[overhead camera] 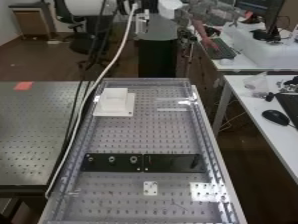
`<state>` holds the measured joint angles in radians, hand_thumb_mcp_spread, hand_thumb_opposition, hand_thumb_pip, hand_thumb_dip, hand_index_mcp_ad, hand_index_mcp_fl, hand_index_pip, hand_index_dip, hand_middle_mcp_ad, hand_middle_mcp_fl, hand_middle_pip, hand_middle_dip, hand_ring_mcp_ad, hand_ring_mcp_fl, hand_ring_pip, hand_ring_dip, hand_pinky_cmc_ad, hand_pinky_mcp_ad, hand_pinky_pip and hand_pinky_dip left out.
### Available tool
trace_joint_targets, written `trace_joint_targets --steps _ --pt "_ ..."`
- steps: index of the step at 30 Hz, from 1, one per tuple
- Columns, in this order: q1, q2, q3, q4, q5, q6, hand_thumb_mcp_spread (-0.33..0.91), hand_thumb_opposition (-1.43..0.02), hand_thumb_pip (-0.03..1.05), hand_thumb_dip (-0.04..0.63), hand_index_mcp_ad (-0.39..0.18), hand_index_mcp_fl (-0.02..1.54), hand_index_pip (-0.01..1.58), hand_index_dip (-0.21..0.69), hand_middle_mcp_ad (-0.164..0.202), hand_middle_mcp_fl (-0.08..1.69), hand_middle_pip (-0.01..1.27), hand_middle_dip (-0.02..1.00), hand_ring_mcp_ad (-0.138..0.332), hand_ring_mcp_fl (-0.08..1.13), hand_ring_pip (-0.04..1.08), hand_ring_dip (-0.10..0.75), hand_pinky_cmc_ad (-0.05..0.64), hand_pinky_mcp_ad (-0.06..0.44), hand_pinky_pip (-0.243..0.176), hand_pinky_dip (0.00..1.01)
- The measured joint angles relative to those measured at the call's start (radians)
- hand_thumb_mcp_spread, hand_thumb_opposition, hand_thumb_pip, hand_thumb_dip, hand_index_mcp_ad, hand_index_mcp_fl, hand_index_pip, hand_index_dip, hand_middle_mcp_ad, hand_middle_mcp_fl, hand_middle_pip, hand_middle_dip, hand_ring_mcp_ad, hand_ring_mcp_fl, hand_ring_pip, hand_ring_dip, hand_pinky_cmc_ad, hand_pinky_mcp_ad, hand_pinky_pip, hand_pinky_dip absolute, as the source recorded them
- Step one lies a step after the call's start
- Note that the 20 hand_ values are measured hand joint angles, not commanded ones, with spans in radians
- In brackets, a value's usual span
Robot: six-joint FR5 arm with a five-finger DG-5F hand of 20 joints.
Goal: Grab the chopstick and place it in the clear container
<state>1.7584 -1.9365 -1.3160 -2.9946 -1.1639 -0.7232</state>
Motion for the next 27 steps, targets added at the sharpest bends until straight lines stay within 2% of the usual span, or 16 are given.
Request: trace_joint_targets --steps 2,8,24,27 --pt "0.01 -0.013 0.018 -0.009 0.025 0.007 0.26 -0.65 0.52 0.11 -0.154 0.32 0.05 0.314 0.033 0.3 0.1 0.4 0.187 0.01 0.1 0.232 0.321 0.15 -0.063 0.18" --pt "0.034 -0.045 0.071 -0.029 0.106 0.017 0.26 -0.65 0.52 0.11 -0.147 0.32 0.05 0.314 0.042 0.29 0.1 0.4 0.188 0.01 0.1 0.232 0.321 0.15 -0.063 0.18" --pt "0.038 -0.052 0.08 -0.008 0.111 0.002 0.26 -0.66 0.52 0.11 -0.152 0.32 0.05 0.314 0.042 0.3 0.1 0.4 0.188 0.01 0.09 0.229 0.325 0.152 -0.063 0.18" --pt "0.036 -0.049 0.078 -0.008 0.085 0.0 0.26 -0.66 0.52 0.11 -0.154 0.32 0.05 0.314 0.042 0.3 0.1 0.39 0.188 0.01 0.09 0.229 0.325 0.152 -0.063 0.18"
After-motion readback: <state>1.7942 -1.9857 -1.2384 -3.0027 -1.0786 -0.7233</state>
